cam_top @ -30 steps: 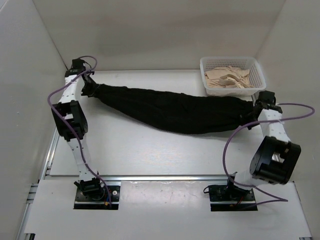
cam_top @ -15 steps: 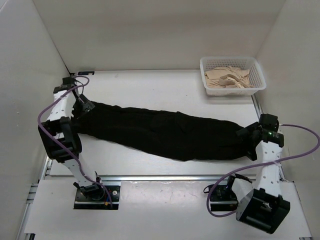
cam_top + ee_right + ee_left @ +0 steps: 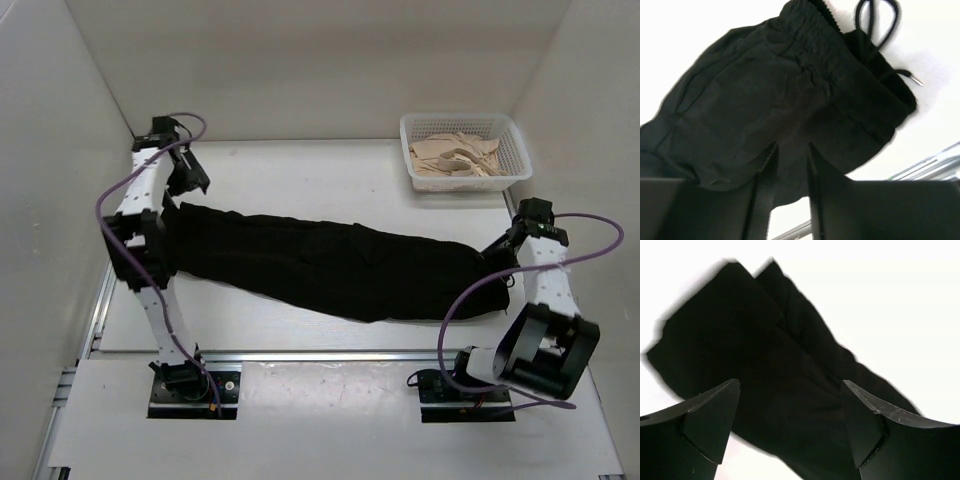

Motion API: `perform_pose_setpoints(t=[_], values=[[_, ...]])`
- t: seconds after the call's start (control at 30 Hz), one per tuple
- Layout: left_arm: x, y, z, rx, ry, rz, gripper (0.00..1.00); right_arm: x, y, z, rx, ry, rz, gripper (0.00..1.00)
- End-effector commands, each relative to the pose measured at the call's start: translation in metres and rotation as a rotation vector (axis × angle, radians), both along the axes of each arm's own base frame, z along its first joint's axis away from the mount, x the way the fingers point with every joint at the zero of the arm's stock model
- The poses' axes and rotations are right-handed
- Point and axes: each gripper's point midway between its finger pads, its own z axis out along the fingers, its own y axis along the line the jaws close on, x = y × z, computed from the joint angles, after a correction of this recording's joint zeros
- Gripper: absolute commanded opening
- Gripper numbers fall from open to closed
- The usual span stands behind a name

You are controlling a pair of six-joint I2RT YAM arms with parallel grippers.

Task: Fold and stack the trousers
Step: Fold the trousers

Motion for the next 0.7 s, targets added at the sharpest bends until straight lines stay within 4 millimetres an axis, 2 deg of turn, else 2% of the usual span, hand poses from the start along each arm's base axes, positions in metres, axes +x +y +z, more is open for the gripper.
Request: perform_pose_setpoints(t=[0.0, 0.1, 0.13, 0.23, 0.3, 0.43, 0.47, 0.57, 0.67], values=[[-0.013, -0.004, -0.049, 0.008, 0.176, -0.016, 0.93, 0.027, 0.002, 0.001, 0.024, -0.040, 0.054, 0.40], [-0.007, -0.002, -0.067, 0.010, 0.202, -0.004, 0.93, 0.042, -0.003, 0.002, 0.020, -0.051, 0.054, 0.65], [-0.005, 0.000, -0.074, 0.016, 0.217, -0.001, 0.93, 0.042, 0.000, -0.001, 0.024, -0.040, 0.065, 0.65], [-0.002, 0.002, -0.079, 0.024, 0.224, 0.003, 0.93, 0.045, -0.005, -0.005, 0.009, -0.018, 0.055, 0.66], [-0.001, 0.004, -0.087, 0.031, 0.240, 0.006, 0.87, 0.047, -0.005, -0.004, 0.009, -0.029, 0.047, 0.66], [0.005, 0.004, -0.084, 0.033, 0.224, 0.006, 0.56, 0.045, -0.006, -0.002, -0.002, -0.037, 0.043, 0.66], [0.005, 0.006, -0.084, 0.041, 0.225, 0.010, 0.37, 0.045, -0.006, -0.002, -0.002, -0.037, 0.043, 0.66], [0.010, 0.007, -0.082, 0.047, 0.217, -0.001, 0.11, 0.042, -0.007, 0.000, -0.013, -0.043, 0.039, 0.67], [0.010, 0.007, -0.081, 0.050, 0.228, -0.011, 0.11, 0.042, -0.007, 0.002, -0.016, -0.052, 0.039, 0.67]])
